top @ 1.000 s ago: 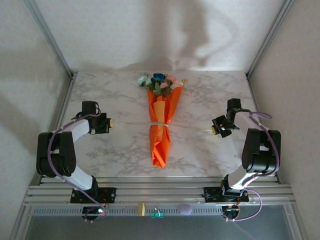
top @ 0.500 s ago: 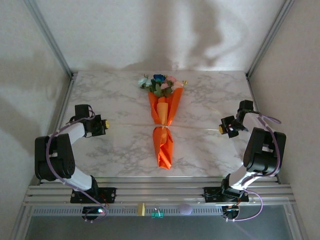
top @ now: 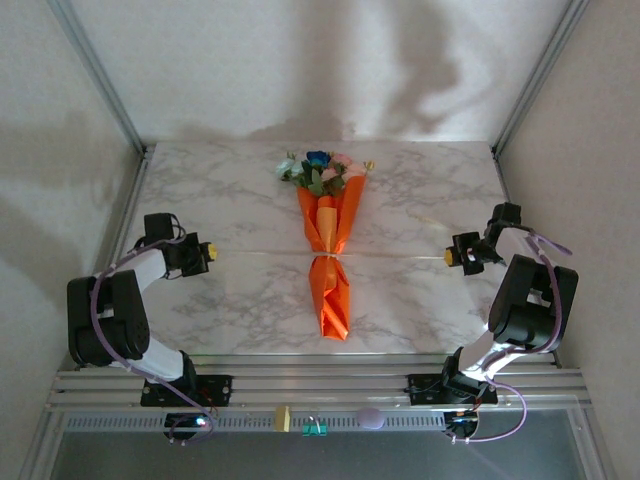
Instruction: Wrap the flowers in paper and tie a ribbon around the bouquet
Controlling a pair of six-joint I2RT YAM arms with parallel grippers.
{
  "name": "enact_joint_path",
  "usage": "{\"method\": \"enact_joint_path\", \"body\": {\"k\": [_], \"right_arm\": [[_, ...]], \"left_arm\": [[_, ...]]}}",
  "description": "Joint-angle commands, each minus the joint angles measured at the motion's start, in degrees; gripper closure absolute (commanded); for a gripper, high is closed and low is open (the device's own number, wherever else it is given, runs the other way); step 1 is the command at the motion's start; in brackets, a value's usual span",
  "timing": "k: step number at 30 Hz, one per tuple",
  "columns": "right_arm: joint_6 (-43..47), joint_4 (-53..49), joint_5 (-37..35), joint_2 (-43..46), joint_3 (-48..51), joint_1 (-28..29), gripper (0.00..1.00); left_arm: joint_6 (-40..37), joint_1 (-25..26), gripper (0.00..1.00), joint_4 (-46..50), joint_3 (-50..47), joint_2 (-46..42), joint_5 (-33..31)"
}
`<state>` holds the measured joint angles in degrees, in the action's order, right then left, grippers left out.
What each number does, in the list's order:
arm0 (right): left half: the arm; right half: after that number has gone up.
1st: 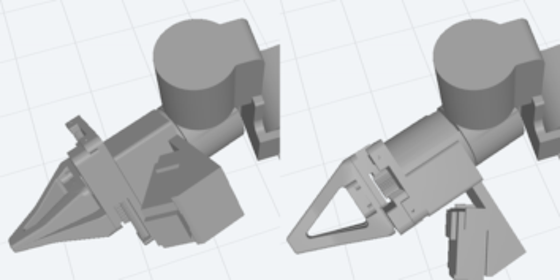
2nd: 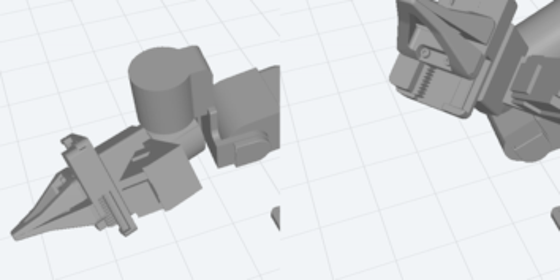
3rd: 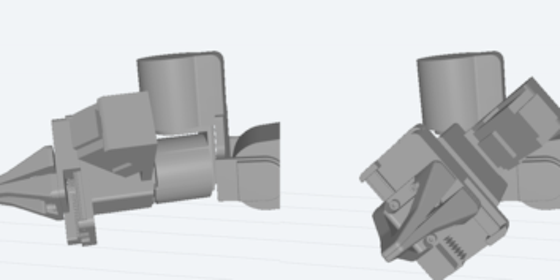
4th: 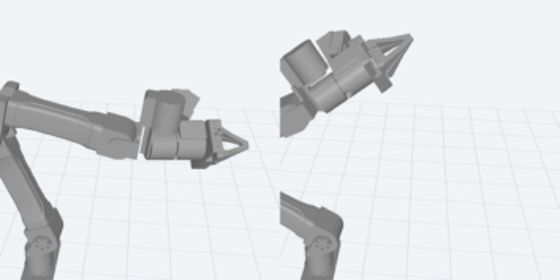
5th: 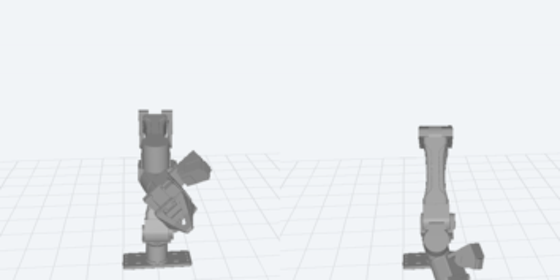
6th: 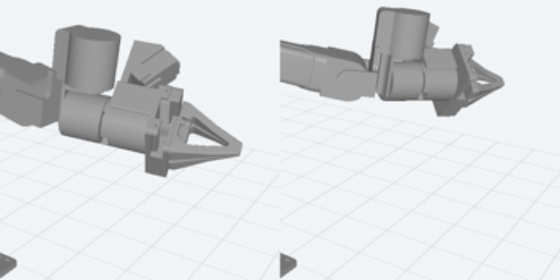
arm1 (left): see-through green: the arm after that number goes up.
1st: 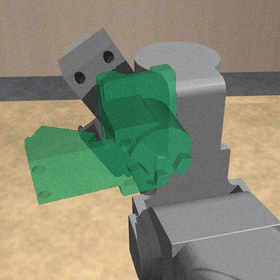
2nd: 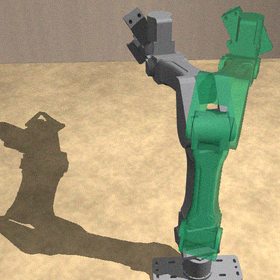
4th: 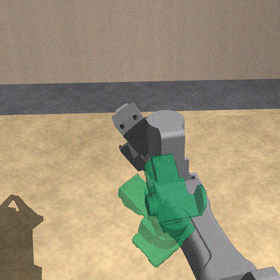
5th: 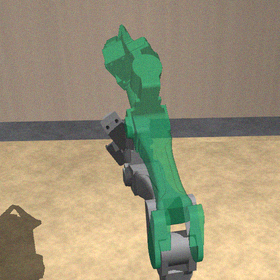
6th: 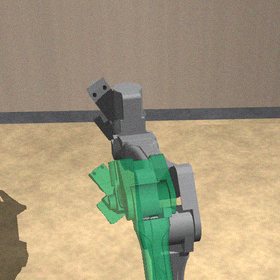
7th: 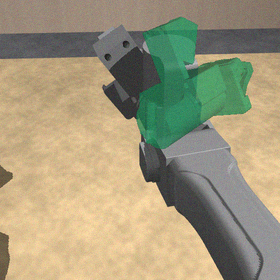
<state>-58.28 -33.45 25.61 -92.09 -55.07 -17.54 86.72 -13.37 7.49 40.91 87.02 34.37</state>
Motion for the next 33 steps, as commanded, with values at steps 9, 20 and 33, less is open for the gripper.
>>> {"method": "enact_joint_path", "body": {"k": [9, 20, 33], "right_arm": [[-2.5, 5.4, -3.9, -0.4, -0.2, -8.4, 1.00], [-3.7, 7.0, -1.8, -0.9, -0.5, -13.6, 1.00], [-4.9, 7.3, -1.2, -0.7, -0.4, -16.5, 1.00]], "left_arm": [[2.0, -6.2, 1.00, -2.8, -1.1, -1.8, -5.6], [5.1, -8.0, 1.00, -7.0, -2.2, -1.6, -3.6], [8.8, -11.3, 1.00, -11.0, -2.8, -1.0, -1.6]]}}
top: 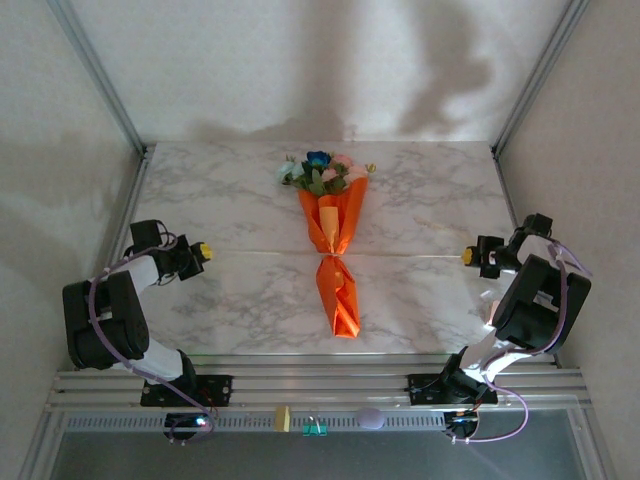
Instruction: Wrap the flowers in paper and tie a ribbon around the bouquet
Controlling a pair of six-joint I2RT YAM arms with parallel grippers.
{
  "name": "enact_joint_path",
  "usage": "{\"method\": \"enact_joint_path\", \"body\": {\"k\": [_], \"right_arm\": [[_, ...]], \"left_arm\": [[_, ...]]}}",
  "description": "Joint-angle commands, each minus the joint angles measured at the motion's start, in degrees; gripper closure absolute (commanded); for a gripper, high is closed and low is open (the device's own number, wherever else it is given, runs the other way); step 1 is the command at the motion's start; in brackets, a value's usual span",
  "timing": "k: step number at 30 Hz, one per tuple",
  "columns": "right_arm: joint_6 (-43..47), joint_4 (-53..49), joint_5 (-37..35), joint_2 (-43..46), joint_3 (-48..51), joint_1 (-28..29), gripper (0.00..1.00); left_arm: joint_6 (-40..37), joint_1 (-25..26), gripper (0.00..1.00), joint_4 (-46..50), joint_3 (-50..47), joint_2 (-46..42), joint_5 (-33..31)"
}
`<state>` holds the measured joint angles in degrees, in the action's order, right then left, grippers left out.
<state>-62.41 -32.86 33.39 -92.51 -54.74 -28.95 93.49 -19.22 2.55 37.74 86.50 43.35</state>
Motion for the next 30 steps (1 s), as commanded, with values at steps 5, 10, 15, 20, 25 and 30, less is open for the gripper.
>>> {"method": "enact_joint_path", "body": {"k": [5, 10, 15, 20, 25, 30], "right_arm": [[-0.9, 7.0, -9.0, -0.4, -0.9, -6.3, 1.00], [-1.2, 7.2, -8.9, -0.4, -0.7, -8.0, 1.00], [-1.0, 7.7, -8.8, -0.7, -0.3, -8.4, 1.00], [-1.1, 8.2, -8.8, -0.4, 0.5, -8.4, 1.00], [-1.1, 8.3, -9.1, -0.4, 0.5, -8.4, 1.00], [-1.4, 8.2, -9.2, -0.9, 0.0, -9.3, 1.00]], "left_arm": [[6.0, -6.1, 1.00, -11.5, -1.6, 0.1, -8.9], [7.8, -7.4, 1.00, -13.5, -2.0, 0.4, -8.1], [8.8, -8.2, 1.00, -15.1, -2.2, 0.6, -7.7], [9.1, -8.2, 1.00, -15.3, -2.2, 0.7, -7.6], [10.6, -9.3, 1.00, -17.5, -3.6, 0.6, -7.3], [11.7, -10.5, 1.00, -19.4, -3.7, 1.1, -6.8]]}}
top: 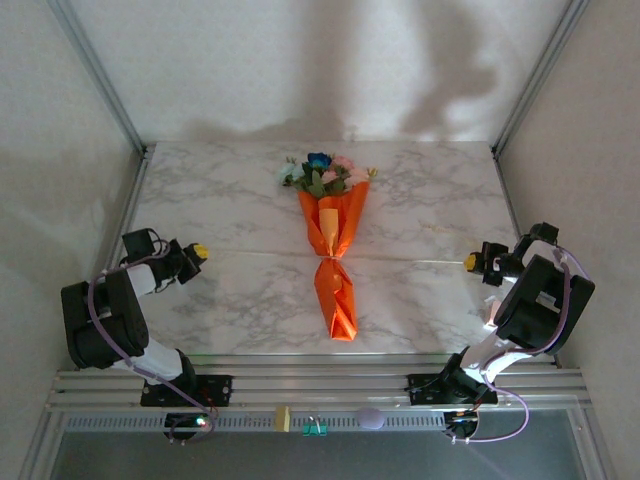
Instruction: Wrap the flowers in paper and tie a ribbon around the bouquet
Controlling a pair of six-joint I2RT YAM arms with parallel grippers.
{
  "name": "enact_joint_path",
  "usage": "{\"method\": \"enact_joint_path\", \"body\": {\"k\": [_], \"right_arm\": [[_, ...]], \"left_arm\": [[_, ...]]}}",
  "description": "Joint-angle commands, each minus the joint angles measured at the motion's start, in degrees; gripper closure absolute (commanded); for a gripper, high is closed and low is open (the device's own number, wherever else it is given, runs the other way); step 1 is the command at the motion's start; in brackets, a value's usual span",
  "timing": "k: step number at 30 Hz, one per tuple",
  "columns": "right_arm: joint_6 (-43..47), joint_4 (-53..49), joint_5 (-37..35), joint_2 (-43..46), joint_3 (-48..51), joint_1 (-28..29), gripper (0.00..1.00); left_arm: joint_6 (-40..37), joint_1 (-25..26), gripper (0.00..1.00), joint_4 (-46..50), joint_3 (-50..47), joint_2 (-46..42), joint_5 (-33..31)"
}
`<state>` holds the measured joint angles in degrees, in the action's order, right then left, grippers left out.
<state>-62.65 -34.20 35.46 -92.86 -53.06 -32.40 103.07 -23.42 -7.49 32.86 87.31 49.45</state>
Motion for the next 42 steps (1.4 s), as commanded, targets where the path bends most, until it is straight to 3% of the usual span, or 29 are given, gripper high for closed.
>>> {"method": "enact_joint_path", "body": {"k": [1, 18, 22, 25, 32, 36, 42], "right_arm": [[-1.1, 9.4, -11.2, -0.7, -1.8, -6.3, 1.00], [-1.6, 9.3, -11.0, -0.2, -1.1, -8.5, 1.00], [-1.1, 9.5, -10.5, 0.6, -0.9, -5.9, 1.00], [-0.5, 8.2, -11.9, 1.7, -1.5, 0.7, 1.00], [-0.1, 1.6, -18.4, 7.3, -2.5, 15.3, 1.00], [2.6, -1.9, -21.1, 8.9, -3.7, 19.8, 1.00], [7.9, -8.2, -23.9, 7.0, -6.8, 23.6, 1.00]], "left_arm": [[1.9, -6.5, 1.00, -9.2, 1.4, 0.3, -12.8], [1.2, -8.6, 1.00, -9.2, 0.7, -0.3, -12.8], [-2.0, -6.7, 1.00, -6.0, 2.6, -0.6, -13.6], [-6.1, -0.9, 1.00, -1.8, 6.0, -1.0, -14.8], [-6.3, 14.1, 1.00, 3.3, 7.6, -7.6, -16.3], [-6.8, 23.7, 1.00, 8.1, 12.3, -9.9, -17.4], [-1.6, 38.1, 1.00, 6.4, 19.3, -7.0, -17.3]]}}
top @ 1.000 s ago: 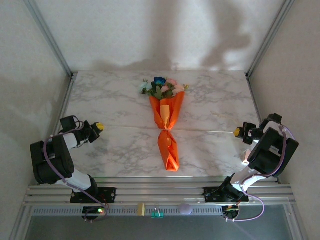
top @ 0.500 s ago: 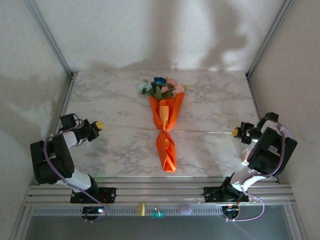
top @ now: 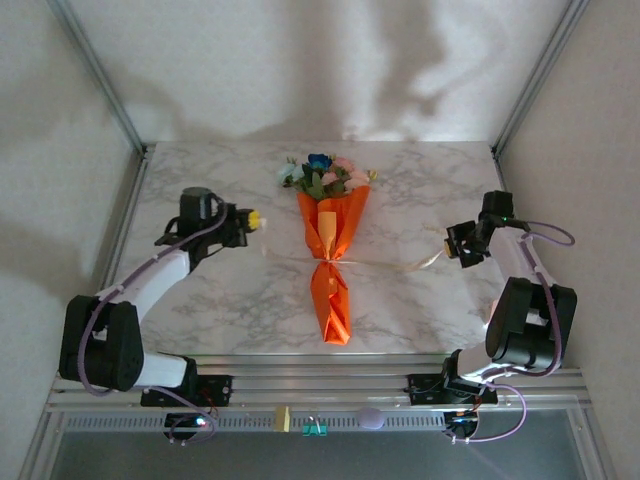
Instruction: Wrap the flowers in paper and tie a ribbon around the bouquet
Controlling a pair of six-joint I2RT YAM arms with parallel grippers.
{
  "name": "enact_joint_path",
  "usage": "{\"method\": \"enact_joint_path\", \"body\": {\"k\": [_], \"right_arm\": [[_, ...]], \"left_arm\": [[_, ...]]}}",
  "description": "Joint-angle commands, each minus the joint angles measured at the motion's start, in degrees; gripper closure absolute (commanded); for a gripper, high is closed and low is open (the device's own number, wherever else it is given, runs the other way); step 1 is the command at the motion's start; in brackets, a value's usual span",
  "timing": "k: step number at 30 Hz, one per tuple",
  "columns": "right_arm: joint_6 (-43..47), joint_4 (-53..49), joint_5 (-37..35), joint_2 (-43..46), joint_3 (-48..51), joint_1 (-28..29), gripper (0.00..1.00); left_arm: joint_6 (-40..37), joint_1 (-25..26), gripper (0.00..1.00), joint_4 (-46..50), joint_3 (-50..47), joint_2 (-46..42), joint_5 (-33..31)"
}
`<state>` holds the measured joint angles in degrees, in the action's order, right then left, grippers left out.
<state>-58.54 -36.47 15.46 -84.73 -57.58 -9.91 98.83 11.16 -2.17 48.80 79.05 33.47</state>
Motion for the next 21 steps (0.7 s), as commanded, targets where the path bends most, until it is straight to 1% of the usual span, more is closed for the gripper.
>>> {"method": "enact_joint_path", "body": {"k": [1, 3, 4, 5, 7, 9, 10, 12, 16, 18, 21], "right_arm": [[4.7, -6.9, -4.4, -1.5, -2.7, 1.5, 1.00], [6.6, -9.3, -5.6, -2.8, -3.3, 2.1, 0.98], [7.4, -9.8, -5.6, -3.2, -3.2, 2.2, 0.93], [8.4, -10.2, -6.0, -3.1, -3.3, 2.6, 0.84], [10.5, -10.5, -8.5, -1.2, -3.5, 4.5, 0.71], [12.3, -9.7, -10.2, 1.5, -3.3, 6.6, 0.65], [12.8, -9.3, -10.6, 2.5, -3.2, 7.4, 0.65], [13.8, -9.6, -11.6, 3.5, -3.2, 8.5, 0.68], [14.0, -9.9, -11.3, 3.3, -3.5, 9.0, 0.69], [14.5, -6.7, -9.2, 4.3, -3.3, 10.5, 0.67], [15.4, 2.9, -2.0, 5.3, -2.4, 15.4, 0.64]], "left_arm": [[3.1, 4.9, 1.00, 1.1, 4.9, 2.1, -1.4], [3.2, 7.3, 1.00, 1.4, 9.1, 4.4, -1.1], [2.6, 8.1, 1.00, 2.0, 11.1, 5.7, -0.7], [2.1, 9.0, 1.00, 3.3, 13.3, 7.0, -0.3], [1.6, 10.2, 1.00, 4.4, 16.2, 8.9, 0.1], [1.6, 11.3, 1.00, 4.5, 18.3, 10.6, 0.2], [1.6, 11.7, 1.00, 4.5, 18.9, 11.1, 0.4], [2.2, 12.9, 1.00, 4.2, 19.7, 12.5, 0.9], [4.6, 15.9, 1.00, 1.2, 20.3, 15.2, 1.3], [4.9, 17.6, 1.00, 0.4, 22.5, 17.6, 1.8], [4.2, 19.3, 1.00, 1.0, 26.0, 20.9, 1.8]]}}
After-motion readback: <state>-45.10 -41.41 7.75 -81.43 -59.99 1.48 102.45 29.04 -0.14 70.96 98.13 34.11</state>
